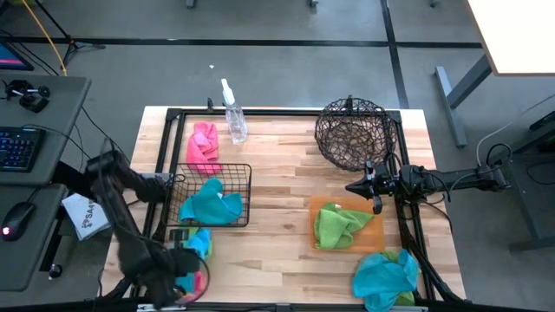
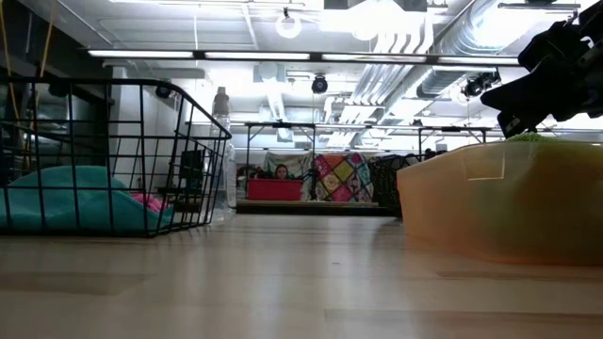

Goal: Sort microfiber towel by color & place in baskets
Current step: Put the left blue microfiber towel into the left wire basket

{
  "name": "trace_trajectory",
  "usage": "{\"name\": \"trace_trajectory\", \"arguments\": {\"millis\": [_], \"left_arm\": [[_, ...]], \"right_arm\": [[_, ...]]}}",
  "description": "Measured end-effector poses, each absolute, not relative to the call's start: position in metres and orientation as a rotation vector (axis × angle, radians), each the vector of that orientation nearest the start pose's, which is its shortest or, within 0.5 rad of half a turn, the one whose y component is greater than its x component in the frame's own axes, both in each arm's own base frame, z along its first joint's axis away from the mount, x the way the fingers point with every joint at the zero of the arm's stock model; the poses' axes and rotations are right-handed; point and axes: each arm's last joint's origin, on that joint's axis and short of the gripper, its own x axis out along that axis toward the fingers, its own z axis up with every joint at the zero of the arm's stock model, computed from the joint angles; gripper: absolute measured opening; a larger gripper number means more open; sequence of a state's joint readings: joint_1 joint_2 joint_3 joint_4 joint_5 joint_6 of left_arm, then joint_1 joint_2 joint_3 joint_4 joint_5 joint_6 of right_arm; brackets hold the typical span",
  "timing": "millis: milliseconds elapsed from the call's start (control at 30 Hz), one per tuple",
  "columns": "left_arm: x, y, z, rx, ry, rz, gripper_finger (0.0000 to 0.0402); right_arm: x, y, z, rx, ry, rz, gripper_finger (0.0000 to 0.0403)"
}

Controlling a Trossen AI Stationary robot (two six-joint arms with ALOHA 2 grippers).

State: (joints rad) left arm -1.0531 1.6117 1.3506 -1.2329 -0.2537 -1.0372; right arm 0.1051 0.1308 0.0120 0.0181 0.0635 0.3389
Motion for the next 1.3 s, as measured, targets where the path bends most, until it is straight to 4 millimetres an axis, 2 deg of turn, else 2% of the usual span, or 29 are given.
{"name": "trace_trajectory", "arguments": {"millis": [100,267,367,467,533,667,800,900,1033,1167,1300], "left_arm": [[0.145,-0.233,0.312,0.062,1.180,-0.020,0.0006],[0.143,-0.199,0.380,0.050,0.799,0.010,0.0002],[0.144,-0.176,0.409,0.092,0.645,0.078,0.0001],[0.144,-0.151,0.428,0.152,0.531,0.191,0.0001],[0.144,-0.136,0.434,0.199,0.498,0.272,0.0001],[0.152,-0.109,0.432,0.284,0.520,0.459,0.0000],[0.162,-0.092,0.426,0.248,0.629,0.537,0.0000],[0.168,-0.090,0.420,0.182,0.759,0.463,0.0000],[0.165,-0.092,0.416,0.083,0.909,0.328,0.0000],[0.160,-0.099,0.418,-0.128,1.077,0.130,0.0000],[0.156,-0.102,0.420,-0.273,1.156,0.062,0.0000]], "right_arm": [[0.104,0.009,0.159,0.330,0.106,0.024,0.0000],[0.104,0.009,0.159,0.330,0.106,0.024,0.0000],[0.104,0.009,0.159,0.330,0.106,0.024,0.0000],[0.104,0.009,0.159,0.330,0.106,0.024,0.0000],[0.104,0.009,0.159,0.330,0.106,0.024,0.0000],[0.104,0.009,0.159,0.330,0.106,0.024,0.0000],[0.104,0.009,0.159,0.330,0.106,0.024,0.0000],[0.104,0.009,0.159,0.330,0.106,0.024,0.0000],[0.104,0.009,0.159,0.330,0.107,0.024,0.0000],[0.104,0.009,0.159,0.330,0.107,0.024,0.0000],[0.104,0.009,0.159,0.330,0.106,0.024,0.0000]]}}
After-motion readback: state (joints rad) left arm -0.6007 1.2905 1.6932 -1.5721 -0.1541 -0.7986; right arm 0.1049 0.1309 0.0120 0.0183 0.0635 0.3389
